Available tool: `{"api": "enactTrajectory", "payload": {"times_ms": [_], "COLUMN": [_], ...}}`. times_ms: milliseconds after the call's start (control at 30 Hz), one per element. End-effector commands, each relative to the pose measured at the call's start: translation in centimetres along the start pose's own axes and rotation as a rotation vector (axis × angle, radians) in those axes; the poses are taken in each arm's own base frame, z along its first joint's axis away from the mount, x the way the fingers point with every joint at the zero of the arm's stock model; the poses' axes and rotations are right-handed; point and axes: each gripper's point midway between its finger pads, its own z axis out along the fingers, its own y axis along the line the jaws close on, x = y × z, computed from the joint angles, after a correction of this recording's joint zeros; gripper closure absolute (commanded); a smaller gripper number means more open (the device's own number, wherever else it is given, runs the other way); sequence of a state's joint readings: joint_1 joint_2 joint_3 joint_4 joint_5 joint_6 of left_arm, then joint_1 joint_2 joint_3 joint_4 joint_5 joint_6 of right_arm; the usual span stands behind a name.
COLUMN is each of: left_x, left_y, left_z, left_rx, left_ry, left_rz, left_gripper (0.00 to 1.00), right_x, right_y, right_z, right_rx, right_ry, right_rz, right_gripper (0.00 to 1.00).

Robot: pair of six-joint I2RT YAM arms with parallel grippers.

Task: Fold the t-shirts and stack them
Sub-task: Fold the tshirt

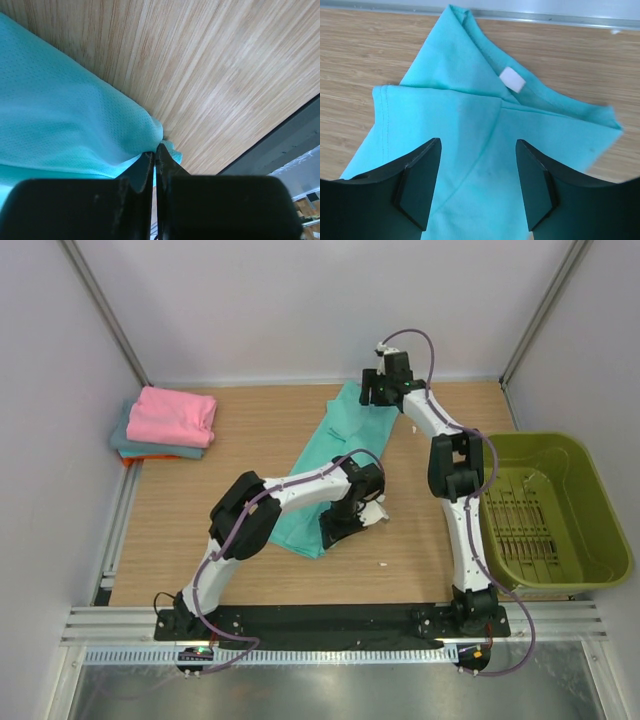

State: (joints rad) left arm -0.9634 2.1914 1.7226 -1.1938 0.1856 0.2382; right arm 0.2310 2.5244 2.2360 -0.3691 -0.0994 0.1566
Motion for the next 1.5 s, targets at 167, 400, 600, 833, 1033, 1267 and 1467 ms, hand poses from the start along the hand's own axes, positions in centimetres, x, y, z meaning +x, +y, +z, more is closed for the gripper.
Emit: {"api": "enactTrajectory", "payload": {"times_ms": [167, 400, 600, 833, 1033, 1267, 1467], "left_x": [-1.5, -2.2, -2.9, -4.1, -5.3, -7.3, -8.9], "left_y": [-0.7, -1.1, -1.5, -2.3, -3.2, -3.6, -3.6], "left_z": [-1.7, -1.4, -1.3, -0.4, 0.2, 0.9, 1.2], "left_rx": [0.022, 0.042, 0.062, 0.072, 0.089, 0.091, 0.081], "left_ry": [-0.059, -0.078, -0.087, -0.078, -0.076, -0.091, -0.117], "left_rz": [-0.015, -0.028, -0.017, 0.005, 0.028, 0.05, 0.067], "left_gripper": [1.0, 1.0, 1.0, 0.99, 1.0, 0.99, 0.99], "right_x": [-4.5, 0.7, 2.7, 3.9, 3.1, 3.1, 3.4], "right_y": [-2.6, -3.5, -3.7, -3.4, -0.8, 2.2, 4.5], "right_z": [-8.1, -6.3, -3.9, -0.4, 1.3, 2.8, 3.3], "right_rx": [0.03, 0.013, -0.002, -0.026, -0.078, -0.139, -0.182], "right_ry": [-0.062, 0.065, 0.109, 0.122, 0.093, 0.072, 0.07], "right_rz": [0.032, 0.06, 0.079, 0.049, 0.019, 0.009, 0.007], "right_gripper": [0.33, 0.34, 0.34, 0.34, 0.34, 0.34, 0.34]}}
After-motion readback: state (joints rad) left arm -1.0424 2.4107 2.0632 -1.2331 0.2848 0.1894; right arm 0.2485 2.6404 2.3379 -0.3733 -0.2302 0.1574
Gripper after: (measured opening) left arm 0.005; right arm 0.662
